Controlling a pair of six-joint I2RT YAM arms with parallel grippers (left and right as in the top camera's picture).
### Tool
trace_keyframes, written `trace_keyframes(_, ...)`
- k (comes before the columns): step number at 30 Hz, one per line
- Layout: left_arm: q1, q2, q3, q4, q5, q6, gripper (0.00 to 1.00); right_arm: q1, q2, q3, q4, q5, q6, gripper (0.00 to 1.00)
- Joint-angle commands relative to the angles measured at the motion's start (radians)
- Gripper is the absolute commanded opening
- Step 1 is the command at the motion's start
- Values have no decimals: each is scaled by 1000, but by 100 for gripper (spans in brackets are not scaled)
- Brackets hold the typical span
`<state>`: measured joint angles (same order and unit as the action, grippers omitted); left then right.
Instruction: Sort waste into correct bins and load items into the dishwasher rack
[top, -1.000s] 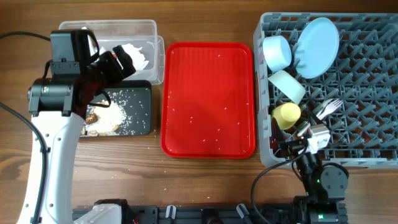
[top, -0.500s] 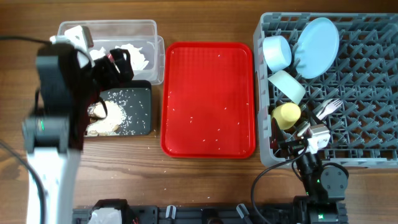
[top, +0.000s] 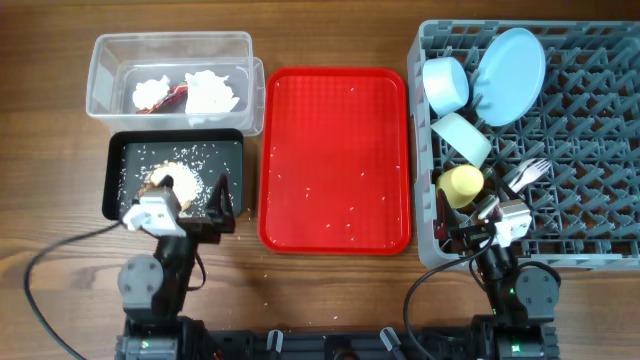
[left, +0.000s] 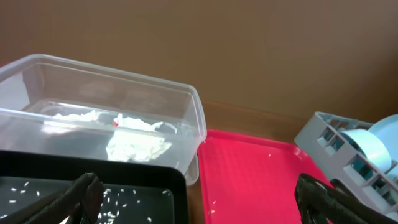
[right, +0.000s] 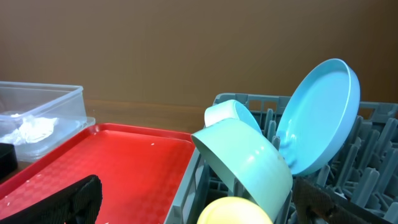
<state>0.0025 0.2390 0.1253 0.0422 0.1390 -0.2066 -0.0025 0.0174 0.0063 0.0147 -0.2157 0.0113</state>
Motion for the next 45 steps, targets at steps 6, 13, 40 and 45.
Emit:
trace_keyframes(6,18,-171,-119,-13,-10,20,100,5,-10,-1,3,9,16,99)
trace_keyframes(13,18,-237,-120,-110,-10,20,100,5,-10,-1,3,9,17,100)
trace_keyframes(40,17,-232,-120,-107,-10,20,100,5,-10,-1,3,9,16,100)
trace_keyframes(45,17,-232,-120,-107,-10,20,100,5,-10,-1,3,9,17,100)
